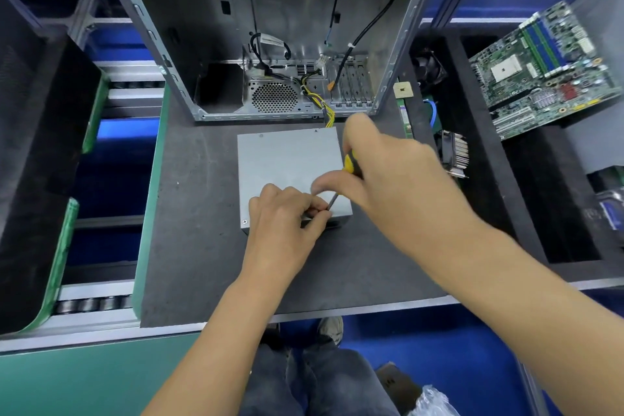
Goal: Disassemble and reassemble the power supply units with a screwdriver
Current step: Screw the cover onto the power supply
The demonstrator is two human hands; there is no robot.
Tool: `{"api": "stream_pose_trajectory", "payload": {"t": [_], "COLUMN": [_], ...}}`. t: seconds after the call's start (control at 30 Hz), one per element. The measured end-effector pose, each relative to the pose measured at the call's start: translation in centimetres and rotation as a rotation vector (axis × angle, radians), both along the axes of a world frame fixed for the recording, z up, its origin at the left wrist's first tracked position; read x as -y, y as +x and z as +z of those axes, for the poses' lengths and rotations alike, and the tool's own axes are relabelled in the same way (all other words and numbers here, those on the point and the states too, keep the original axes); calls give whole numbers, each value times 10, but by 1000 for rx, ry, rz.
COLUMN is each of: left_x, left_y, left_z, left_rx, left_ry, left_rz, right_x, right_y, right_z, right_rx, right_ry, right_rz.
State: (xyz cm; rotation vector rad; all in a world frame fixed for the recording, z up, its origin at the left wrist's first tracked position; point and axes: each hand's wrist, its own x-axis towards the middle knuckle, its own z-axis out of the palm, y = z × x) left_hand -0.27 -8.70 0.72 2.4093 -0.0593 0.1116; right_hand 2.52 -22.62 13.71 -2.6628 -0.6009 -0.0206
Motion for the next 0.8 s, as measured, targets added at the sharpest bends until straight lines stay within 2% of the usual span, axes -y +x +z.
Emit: {"api": "stream_pose_trajectory", "payload": {"t": [0.07, 0.17, 0.23, 0.3, 0.37, 0.43, 0.5, 0.57, 0.67, 0.8], "left_x": [2, 4, 4, 4, 4, 6, 9, 10, 9, 12], "left_y": [-1, -1, -2, -2, -3, -4, -1, 0, 1, -3], "left_z": [4, 13, 12, 10, 11, 15, 14, 12, 11, 7], "left_rx": [30, 60, 93, 94, 115, 102, 147, 199, 154, 136], "left_ry": [-13, -3, 11, 1, -8, -17, 47, 154, 122, 89], "left_rz": [-13, -24, -34, -37, -44, -50, -32, -79, -86, 3], "right_x": [-5, -9, -9, -13, -18, -19, -20, -20, -25, -31], "right_y": [-4, -7, -4, -3, -2, 1, 3, -2, -2, 7], "right_z": [3, 8, 12, 14, 18, 19, 24, 25, 20, 13], "right_rx": [-81, -86, -55, 35, 40, -28, -102, -56, 94, -1], "right_ry": [-8, 8, -102, -283, -376, -357, -317, -321, -303, -227], "right_rz": [7, 92, 79, -7, -82, -75, 52, 115, -38, -148]}}
